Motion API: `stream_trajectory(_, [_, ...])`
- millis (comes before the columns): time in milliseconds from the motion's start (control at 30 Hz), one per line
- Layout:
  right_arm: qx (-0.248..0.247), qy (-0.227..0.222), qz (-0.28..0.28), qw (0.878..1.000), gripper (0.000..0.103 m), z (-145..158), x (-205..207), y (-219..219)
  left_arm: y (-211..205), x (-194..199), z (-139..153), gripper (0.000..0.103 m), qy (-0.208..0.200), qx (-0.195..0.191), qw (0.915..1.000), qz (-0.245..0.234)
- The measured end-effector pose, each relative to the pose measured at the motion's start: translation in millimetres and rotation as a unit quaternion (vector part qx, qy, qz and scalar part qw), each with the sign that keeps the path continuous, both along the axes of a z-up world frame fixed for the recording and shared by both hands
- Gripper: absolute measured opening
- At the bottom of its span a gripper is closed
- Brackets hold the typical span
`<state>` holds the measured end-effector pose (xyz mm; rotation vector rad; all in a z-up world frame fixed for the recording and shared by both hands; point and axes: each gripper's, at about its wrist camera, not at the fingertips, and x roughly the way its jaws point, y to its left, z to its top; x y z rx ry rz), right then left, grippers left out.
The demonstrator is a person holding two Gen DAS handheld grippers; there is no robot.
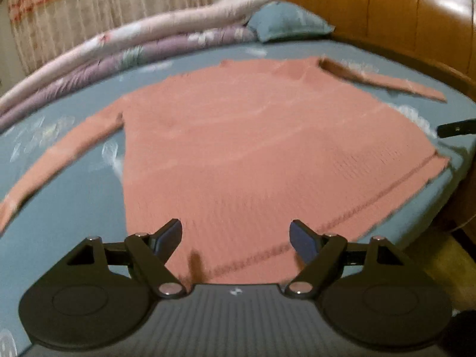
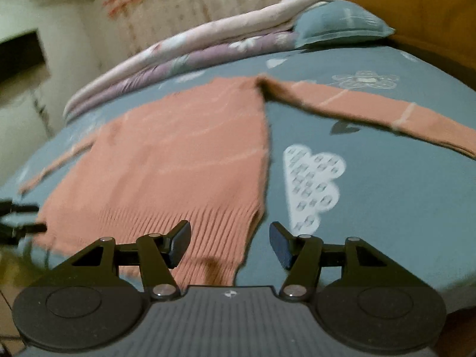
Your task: Fold clothes
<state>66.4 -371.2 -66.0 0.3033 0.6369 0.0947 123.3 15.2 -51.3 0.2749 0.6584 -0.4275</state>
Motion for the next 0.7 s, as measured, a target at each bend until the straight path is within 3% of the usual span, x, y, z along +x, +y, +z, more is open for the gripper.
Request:
stream_trajectory(67, [0.005,-0.007,0.002,1.0,0.064,3.9,15.3,-3.1,-11.9,18.3,6.0,0.08,-0.011,0.003,0.9998,-0.016])
stream_trajectory(233, [-0.035,-0.021,0.041,0.998,0.069,19.7,71.1,19.8,-37.3,67.2,13.9,0.08,-0.027,0.006,0.9988,-0.04])
stream_trajectory(333, [-0.063,-0.022,0.063,0.996,0.071,21.4,106.9,36.8,-39.0,97.3,0.4,0.08,-0.007,0.006,0.9996,-0.026])
stream_trajectory(467, [-0.093,0.012,0.074,0.993,0.071,-2.7,140.4,49.8,-22.9,113.2,-30.0,0.081,0.04,0.001,0.9992,0.0])
stream_trajectory(567, [-0.112,0.012,0.082,0.99,0.073,-19.8,130.1,48.8,1.0,98.8,-32.6,0.081,0.056,-0.039,0.9976,0.016])
stream_trajectory(700, [-0.083,0.04,0.073,0.993,0.076,-15.1,124.4,37.1,4.1,99.7,-17.8,0.081,0.115,-0.02,0.9927,0.033])
